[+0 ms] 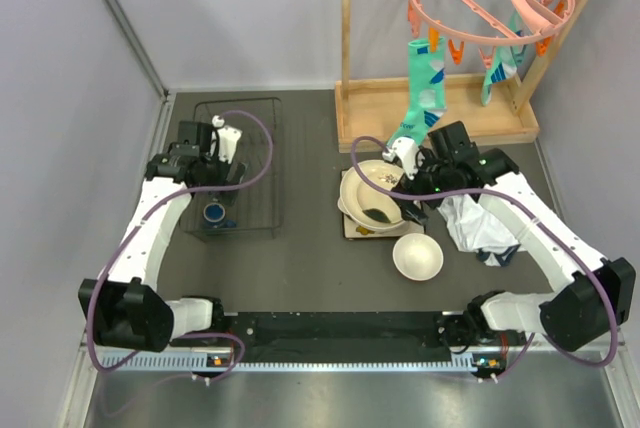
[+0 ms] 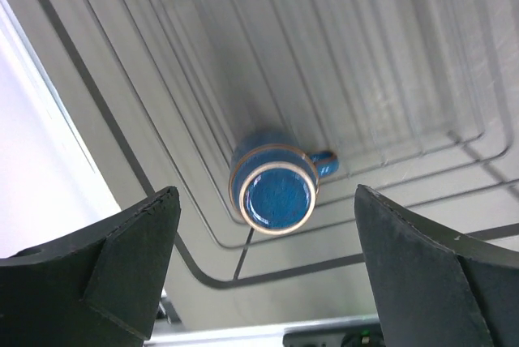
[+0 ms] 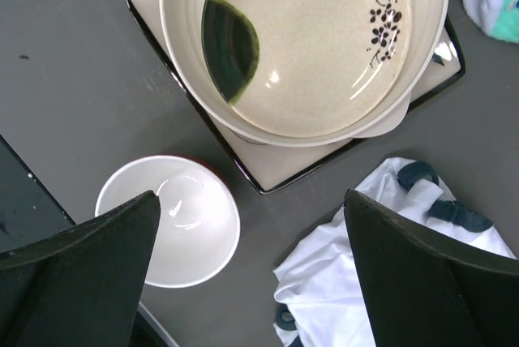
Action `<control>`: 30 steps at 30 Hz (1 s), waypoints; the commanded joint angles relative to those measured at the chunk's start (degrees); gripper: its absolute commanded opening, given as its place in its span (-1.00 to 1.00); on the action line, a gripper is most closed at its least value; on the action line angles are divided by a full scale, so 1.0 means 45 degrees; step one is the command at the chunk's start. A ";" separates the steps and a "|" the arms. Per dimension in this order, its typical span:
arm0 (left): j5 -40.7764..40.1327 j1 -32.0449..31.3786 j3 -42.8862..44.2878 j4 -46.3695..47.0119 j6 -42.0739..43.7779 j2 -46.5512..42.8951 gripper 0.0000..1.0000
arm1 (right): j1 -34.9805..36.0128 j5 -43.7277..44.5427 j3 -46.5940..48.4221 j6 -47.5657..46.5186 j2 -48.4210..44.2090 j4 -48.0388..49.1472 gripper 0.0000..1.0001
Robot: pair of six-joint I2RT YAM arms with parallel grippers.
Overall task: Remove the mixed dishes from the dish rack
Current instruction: Place the bowl at the center of the board, then pick up the cup from the dish rack.
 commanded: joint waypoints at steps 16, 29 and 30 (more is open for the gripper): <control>-0.0830 0.0381 -0.1524 -0.0283 0.0954 0.1585 0.97 | -0.0110 -0.1027 -0.1320 0.0855 -0.1148 0.1594 0.89; -0.1103 0.0518 -0.1876 0.0674 0.1208 0.2249 0.97 | -0.0110 -0.1222 -0.1535 0.0914 -0.1148 0.1672 0.90; -0.1084 0.0537 -0.1876 0.0733 0.1208 0.2288 0.97 | -0.0091 -0.1242 -0.1573 0.0933 -0.1167 0.1672 0.90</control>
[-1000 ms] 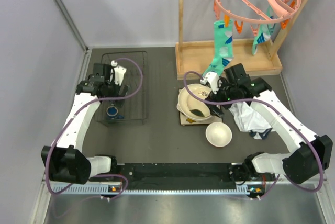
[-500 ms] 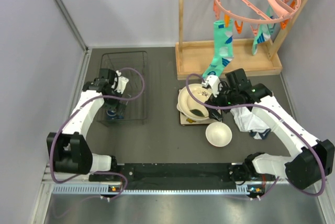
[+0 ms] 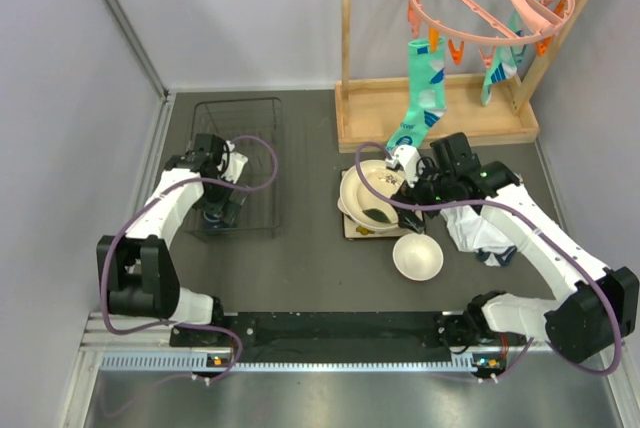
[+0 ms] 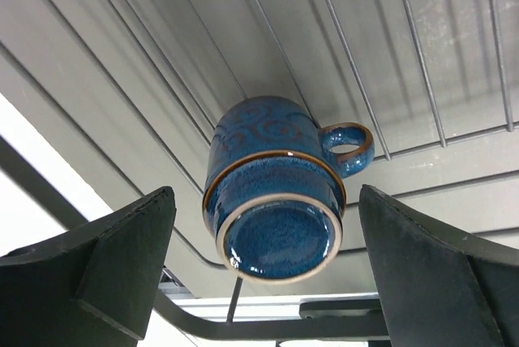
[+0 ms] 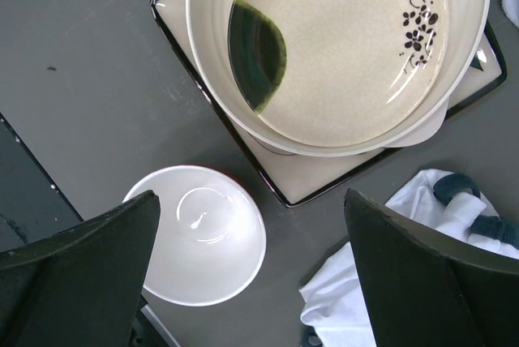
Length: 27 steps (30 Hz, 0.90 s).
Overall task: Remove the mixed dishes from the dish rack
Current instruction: Pick up the cup from the dish rack.
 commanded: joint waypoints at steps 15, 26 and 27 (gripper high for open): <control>0.0146 0.0242 -0.0040 0.0846 0.0374 0.0674 0.76 | -0.0090 -0.0441 -0.0444 0.0176 -0.0459 0.0463 0.90; 0.0556 0.0242 0.0019 0.0788 0.0315 0.0577 0.32 | -0.0090 -0.0480 -0.0561 0.0176 -0.0401 0.0463 0.90; 0.0595 0.0242 0.0038 0.0749 0.0315 0.0557 0.25 | -0.0110 -0.0480 -0.0561 0.0176 -0.0400 0.0483 0.90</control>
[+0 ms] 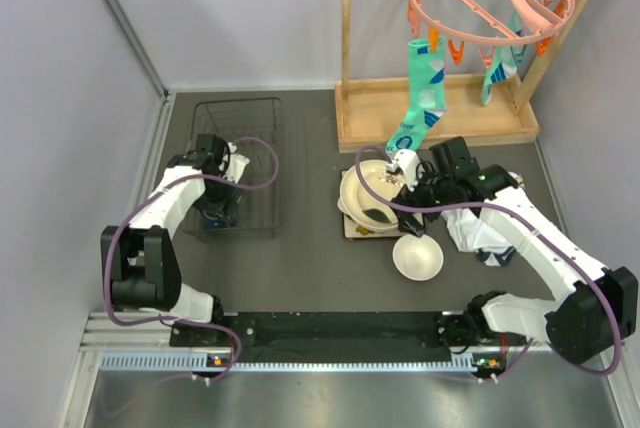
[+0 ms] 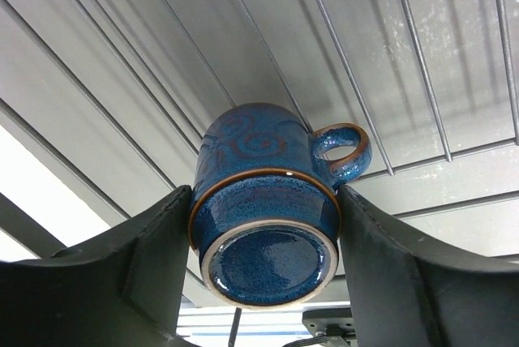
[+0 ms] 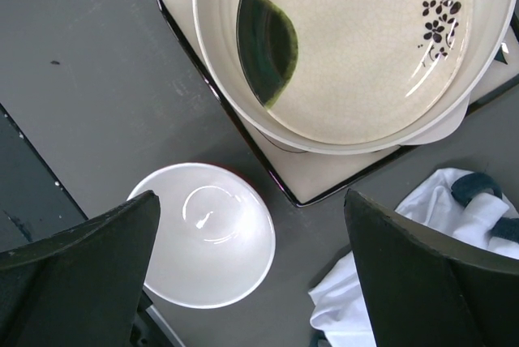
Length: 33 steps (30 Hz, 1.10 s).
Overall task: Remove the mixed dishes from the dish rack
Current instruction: Pick up the cup from the dish rack.
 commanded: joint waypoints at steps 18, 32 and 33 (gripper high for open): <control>0.1485 0.0082 0.1776 -0.0767 -0.0162 -0.0992 -0.75 | -0.0090 -0.0427 0.0120 0.0279 -0.0181 0.0308 0.90; 0.3495 0.0179 0.2987 -0.1236 -0.0942 -0.1929 -1.00 | -0.0110 -0.0330 0.1095 0.1332 0.0131 0.0717 0.94; 0.3633 0.0198 0.3123 -0.1275 -0.1020 -0.2084 -1.00 | -0.0071 -0.0349 0.1290 0.1411 0.0190 0.0757 0.95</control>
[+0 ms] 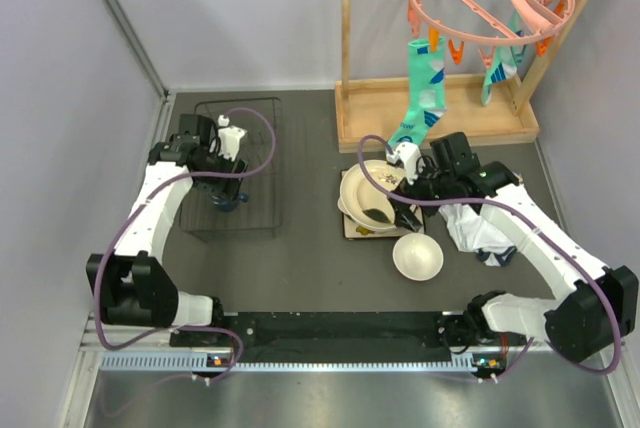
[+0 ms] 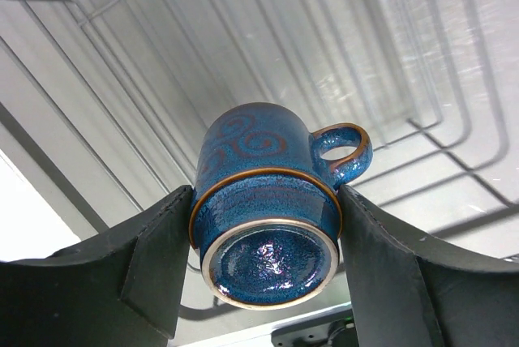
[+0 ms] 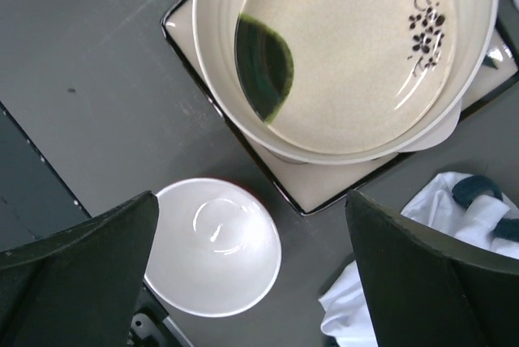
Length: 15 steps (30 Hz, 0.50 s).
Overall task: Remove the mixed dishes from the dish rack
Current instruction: Pick up the cup from the dish rack.
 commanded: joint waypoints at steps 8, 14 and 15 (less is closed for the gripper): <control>0.2830 0.0306 0.1811 -0.0447 -0.1238 -0.1393 -1.00 | -0.0090 -0.0311 0.2142 0.1352 0.0640 0.0792 0.98; 0.4664 0.0346 0.2729 -0.0505 -0.1922 -0.1511 -1.00 | -0.0091 -0.0213 0.2806 0.1470 0.0913 0.0792 0.97; 0.5171 0.0346 0.2789 -0.0389 -0.2058 -0.1511 -1.00 | -0.0110 -0.0213 0.3019 0.1528 0.0971 0.0792 0.98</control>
